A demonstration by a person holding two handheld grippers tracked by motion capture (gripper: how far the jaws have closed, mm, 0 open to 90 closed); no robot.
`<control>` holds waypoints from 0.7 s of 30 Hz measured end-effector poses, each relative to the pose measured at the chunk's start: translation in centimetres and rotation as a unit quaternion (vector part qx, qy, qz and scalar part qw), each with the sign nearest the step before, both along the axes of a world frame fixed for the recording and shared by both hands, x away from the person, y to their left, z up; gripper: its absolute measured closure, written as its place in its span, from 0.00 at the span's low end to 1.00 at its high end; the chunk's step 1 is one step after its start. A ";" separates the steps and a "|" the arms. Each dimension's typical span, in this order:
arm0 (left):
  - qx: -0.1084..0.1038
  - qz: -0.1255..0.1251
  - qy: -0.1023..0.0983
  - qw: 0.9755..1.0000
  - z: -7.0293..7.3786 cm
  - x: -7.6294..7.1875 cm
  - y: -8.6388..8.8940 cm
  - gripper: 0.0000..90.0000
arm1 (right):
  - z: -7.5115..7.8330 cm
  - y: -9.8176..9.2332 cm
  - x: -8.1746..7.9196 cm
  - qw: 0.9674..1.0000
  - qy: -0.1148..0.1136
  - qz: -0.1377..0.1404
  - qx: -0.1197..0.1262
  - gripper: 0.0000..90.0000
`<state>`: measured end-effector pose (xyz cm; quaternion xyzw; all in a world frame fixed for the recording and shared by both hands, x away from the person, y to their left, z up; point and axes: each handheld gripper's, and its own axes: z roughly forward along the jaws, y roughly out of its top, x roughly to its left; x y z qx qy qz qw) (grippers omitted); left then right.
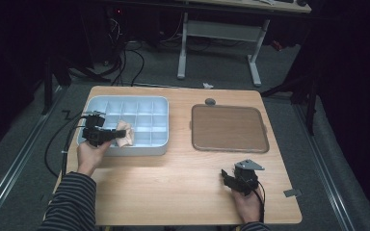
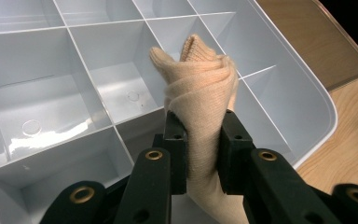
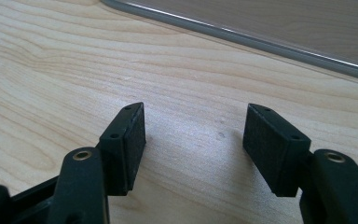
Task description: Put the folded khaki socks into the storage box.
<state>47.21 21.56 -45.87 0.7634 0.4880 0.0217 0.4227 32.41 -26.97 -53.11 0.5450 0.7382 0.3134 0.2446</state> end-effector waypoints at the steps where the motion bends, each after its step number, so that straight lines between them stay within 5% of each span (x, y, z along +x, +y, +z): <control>1: 0.002 0.000 0.002 1.000 -0.1 0.1 0.0 0.85 | 0.0 0.0 0.0 1.000 0.000 0.000 0.000 0.44; 18: 0.028 -0.013 0.019 0.999 -1.0 0.6 -0.7 0.85 | 0.0 0.0 0.0 1.000 0.000 0.001 0.000 0.43; 21: 0.053 -0.021 0.020 0.998 -0.9 0.7 -1.1 0.85 | 0.0 0.0 0.0 1.000 0.000 0.001 0.000 0.43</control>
